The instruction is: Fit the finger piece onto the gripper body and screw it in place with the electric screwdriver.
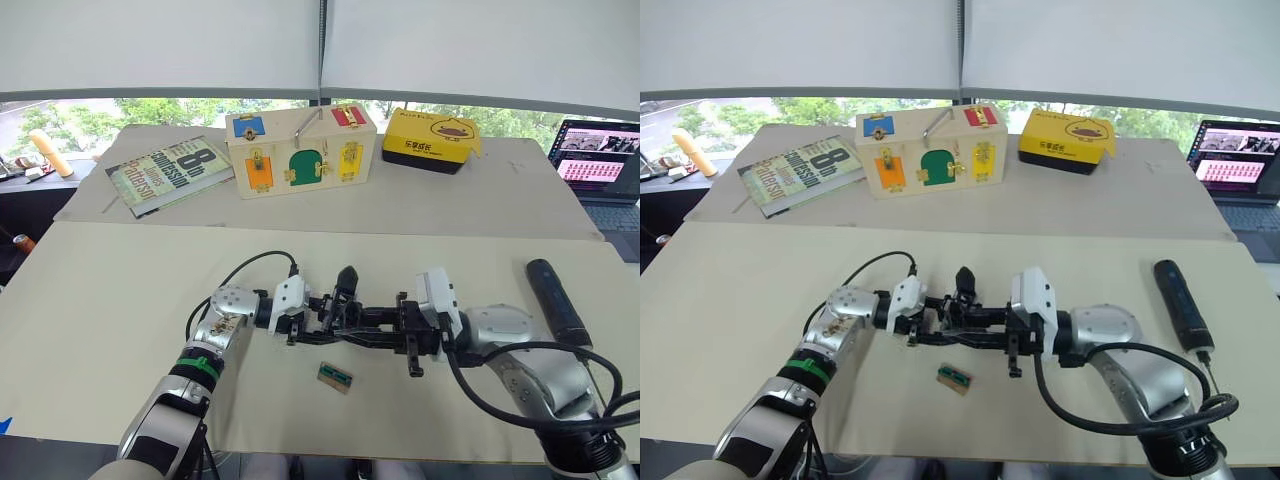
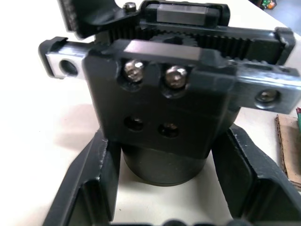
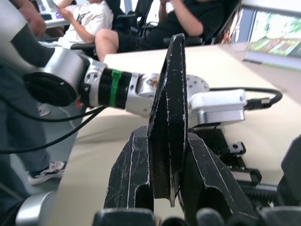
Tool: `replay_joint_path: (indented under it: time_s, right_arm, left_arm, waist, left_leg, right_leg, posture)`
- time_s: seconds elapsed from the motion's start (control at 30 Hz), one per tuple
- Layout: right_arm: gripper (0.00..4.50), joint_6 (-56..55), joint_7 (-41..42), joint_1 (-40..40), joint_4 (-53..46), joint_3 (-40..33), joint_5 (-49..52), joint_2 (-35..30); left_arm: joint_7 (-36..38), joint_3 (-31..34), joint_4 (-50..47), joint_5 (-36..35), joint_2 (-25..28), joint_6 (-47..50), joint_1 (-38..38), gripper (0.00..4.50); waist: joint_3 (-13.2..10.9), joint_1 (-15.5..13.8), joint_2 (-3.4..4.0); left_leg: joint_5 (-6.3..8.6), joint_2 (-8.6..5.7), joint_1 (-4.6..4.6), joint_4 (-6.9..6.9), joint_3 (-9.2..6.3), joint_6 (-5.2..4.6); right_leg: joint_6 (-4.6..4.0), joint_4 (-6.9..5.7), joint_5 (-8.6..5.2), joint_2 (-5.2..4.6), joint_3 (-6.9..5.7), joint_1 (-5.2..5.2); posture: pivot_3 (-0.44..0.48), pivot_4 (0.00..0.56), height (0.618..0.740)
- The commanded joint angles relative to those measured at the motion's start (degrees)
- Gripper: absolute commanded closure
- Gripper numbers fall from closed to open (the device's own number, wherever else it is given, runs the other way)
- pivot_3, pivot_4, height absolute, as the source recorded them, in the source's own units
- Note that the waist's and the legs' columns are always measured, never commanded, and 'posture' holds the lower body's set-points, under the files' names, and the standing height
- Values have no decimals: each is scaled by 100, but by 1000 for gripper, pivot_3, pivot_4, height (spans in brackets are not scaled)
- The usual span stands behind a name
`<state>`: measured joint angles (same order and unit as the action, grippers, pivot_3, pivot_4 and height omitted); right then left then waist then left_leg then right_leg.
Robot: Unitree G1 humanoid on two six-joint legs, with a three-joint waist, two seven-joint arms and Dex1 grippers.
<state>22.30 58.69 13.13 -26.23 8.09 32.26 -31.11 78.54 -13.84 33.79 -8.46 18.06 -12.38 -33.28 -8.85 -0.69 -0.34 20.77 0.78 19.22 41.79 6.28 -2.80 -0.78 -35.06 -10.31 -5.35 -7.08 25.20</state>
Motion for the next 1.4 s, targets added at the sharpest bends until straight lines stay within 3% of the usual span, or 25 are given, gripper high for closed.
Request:
replay_joint_path:
  time_s: [0.03, 0.4, 0.8, 1.4]
  right_arm:
    - [4109, -462, -79, 66, 106, 31, -179, 223]
    - [4109, -1317, 52, -27, 928, 483, -826, 688]
    - [4109, -1678, 12, 17, 1376, 466, -1057, 879]
    - [4110, -1298, -211, -13, 1548, 548, -1162, 807]
  left_arm:
    - [24, -132, 40, 139, 30, -93, 95, 2219]
    - [-154, -163, -264, 152, 141, 161, 276, 2219]
    - [-194, -214, -430, 136, 200, 362, 373, 2219]
    - [-229, -205, -432, 113, 240, 400, 375, 2219]
  waist:
    - [0, -3, 0]
    - [1, 17, 1]
    - [2, 27, 2]
    - [11, 52, 3]
  left_leg:
    - [0, 0, 0, 0, 0, 0]
    - [0, 1, -2, 0, 2, 0]
    - [0, 2, -5, 0, 4, 0]
    - [-1, 3, -12, 0, 5, 1]
  right_leg:
    - [0, -1, 0, 0, 0, 0]
    - [0, 0, 0, 3, 1, -2]
    - [0, -2, 0, 5, 2, -2]
    - [0, -4, 0, 4, 4, -8]
  posture:
    - [0, 150, 740]
    - [0, 150, 740]
    - [0, 150, 740]
    - [0, 150, 740]
